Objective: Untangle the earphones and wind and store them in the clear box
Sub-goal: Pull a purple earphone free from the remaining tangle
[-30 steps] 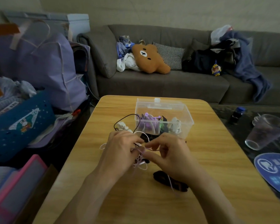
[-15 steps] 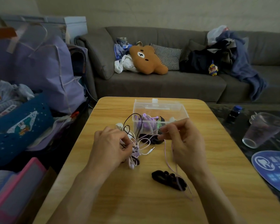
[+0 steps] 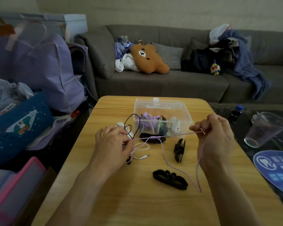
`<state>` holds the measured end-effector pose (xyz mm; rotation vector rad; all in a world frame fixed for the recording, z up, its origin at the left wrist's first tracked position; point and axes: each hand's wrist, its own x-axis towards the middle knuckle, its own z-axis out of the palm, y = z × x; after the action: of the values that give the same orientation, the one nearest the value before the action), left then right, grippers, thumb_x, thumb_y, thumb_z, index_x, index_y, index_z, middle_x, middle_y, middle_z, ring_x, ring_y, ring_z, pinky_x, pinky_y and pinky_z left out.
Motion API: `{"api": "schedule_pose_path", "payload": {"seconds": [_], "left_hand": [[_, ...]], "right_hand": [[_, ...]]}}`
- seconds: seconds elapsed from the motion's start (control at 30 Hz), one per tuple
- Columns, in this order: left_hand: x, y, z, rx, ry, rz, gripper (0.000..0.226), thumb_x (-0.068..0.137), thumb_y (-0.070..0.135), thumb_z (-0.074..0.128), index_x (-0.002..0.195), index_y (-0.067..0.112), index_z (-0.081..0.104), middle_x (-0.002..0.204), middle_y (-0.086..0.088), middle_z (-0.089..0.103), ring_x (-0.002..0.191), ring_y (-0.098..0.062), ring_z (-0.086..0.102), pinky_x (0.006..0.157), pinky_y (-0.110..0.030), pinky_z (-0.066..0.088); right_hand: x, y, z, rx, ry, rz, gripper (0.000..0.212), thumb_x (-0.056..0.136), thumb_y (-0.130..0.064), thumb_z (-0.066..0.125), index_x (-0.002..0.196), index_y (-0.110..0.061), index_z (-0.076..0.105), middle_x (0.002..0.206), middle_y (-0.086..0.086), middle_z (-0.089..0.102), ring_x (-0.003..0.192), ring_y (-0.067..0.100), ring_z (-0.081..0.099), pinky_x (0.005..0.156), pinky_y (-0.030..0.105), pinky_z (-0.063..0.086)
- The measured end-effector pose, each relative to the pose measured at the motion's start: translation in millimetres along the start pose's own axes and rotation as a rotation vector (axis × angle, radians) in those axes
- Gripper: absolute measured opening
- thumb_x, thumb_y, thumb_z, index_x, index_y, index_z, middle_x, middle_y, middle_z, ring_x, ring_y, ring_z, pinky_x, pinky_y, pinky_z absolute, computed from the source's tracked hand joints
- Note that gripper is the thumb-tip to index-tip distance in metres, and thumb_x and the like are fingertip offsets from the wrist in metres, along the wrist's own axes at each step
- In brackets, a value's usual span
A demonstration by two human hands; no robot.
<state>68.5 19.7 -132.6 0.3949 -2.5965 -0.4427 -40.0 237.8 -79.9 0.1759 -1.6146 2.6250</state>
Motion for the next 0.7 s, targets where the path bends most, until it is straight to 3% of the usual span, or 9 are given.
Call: {"api": "schedule_pose_path", "payload": {"seconds": [0.07, 0.13, 0.23, 0.3, 0.4, 0.5, 0.6, 0.7], "left_hand": [[-1, 1, 3, -0.034, 0.004, 0.041, 0.023, 0.093, 0.039, 0.059, 0.088, 0.026, 0.079, 0.109, 0.011, 0.066, 0.116, -0.015, 0.049, 0.107, -0.048, 0.032], [-1, 4, 6, -0.056, 0.018, 0.087, 0.033, 0.095, 0.044, 0.050, 0.090, 0.027, 0.078, 0.108, 0.011, 0.066, 0.114, -0.015, 0.050, 0.105, -0.050, 0.035], [-3, 10, 10, -0.076, 0.053, 0.168, 0.038, 0.095, 0.046, 0.044, 0.089, 0.027, 0.076, 0.104, 0.012, 0.065, 0.111, -0.016, 0.051, 0.101, -0.049, 0.038], [-4, 11, 11, -0.080, 0.083, 0.197, 0.032, 0.094, 0.043, 0.049, 0.088, 0.027, 0.076, 0.104, 0.011, 0.065, 0.111, -0.015, 0.050, 0.100, -0.048, 0.038], [-3, 10, 12, -0.071, 0.095, 0.204, 0.024, 0.089, 0.043, 0.058, 0.087, 0.027, 0.077, 0.104, 0.010, 0.064, 0.111, -0.015, 0.049, 0.100, -0.045, 0.037], [-3, 11, 15, -0.080, 0.051, 0.192, 0.026, 0.087, 0.050, 0.060, 0.088, 0.031, 0.077, 0.106, 0.009, 0.063, 0.113, -0.016, 0.050, 0.101, -0.045, 0.037], [-4, 10, 20, -0.052, -0.015, 0.169, 0.018, 0.080, 0.043, 0.072, 0.095, 0.034, 0.077, 0.114, 0.005, 0.062, 0.120, -0.018, 0.045, 0.104, -0.048, 0.035], [-7, 8, 18, -0.048, -0.093, 0.111, 0.039, 0.079, 0.044, 0.072, 0.118, 0.038, 0.067, 0.122, 0.005, 0.055, 0.125, -0.016, 0.036, 0.110, -0.045, 0.027]], "right_hand": [[-2, 0, 3, -0.057, -0.120, 0.079, 0.024, 0.103, -0.011, 0.046, 0.080, -0.016, 0.051, 0.054, -0.006, 0.037, 0.048, 0.013, 0.038, 0.050, 0.030, 0.046], [-6, 1, 5, -0.276, -0.352, 0.179, 0.020, 0.099, -0.026, 0.057, 0.082, -0.015, 0.055, 0.050, -0.009, 0.038, 0.040, 0.009, 0.034, 0.039, 0.022, 0.035], [-14, 9, 8, -0.860, -0.794, 0.119, 0.037, 0.080, -0.057, 0.065, 0.098, -0.026, 0.069, 0.057, -0.009, 0.057, 0.046, 0.010, 0.047, 0.047, 0.017, 0.039], [-21, 19, 10, -0.998, -0.957, 0.064, 0.030, 0.079, -0.059, 0.069, 0.094, -0.033, 0.074, 0.060, -0.005, 0.056, 0.052, 0.012, 0.045, 0.051, 0.022, 0.036], [-23, 26, 13, -0.852, -0.905, 0.038, 0.019, 0.089, -0.045, 0.067, 0.081, -0.029, 0.073, 0.066, 0.001, 0.063, 0.054, 0.016, 0.050, 0.054, 0.024, 0.041], [-21, 26, 15, -0.732, -0.804, -0.015, 0.015, 0.094, -0.034, 0.064, 0.083, -0.026, 0.071, 0.078, -0.003, 0.062, 0.064, 0.007, 0.054, 0.062, 0.023, 0.044], [-21, 28, 13, -0.471, -0.702, 0.084, 0.021, 0.098, -0.023, 0.057, 0.095, -0.004, 0.066, 0.089, 0.015, 0.065, 0.076, 0.022, 0.064, 0.074, 0.031, 0.055], [-22, 21, 17, -0.198, -0.556, 0.179, 0.022, 0.102, -0.013, 0.048, 0.097, 0.003, 0.063, 0.091, 0.021, 0.071, 0.083, 0.031, 0.069, 0.076, 0.034, 0.060]]}}
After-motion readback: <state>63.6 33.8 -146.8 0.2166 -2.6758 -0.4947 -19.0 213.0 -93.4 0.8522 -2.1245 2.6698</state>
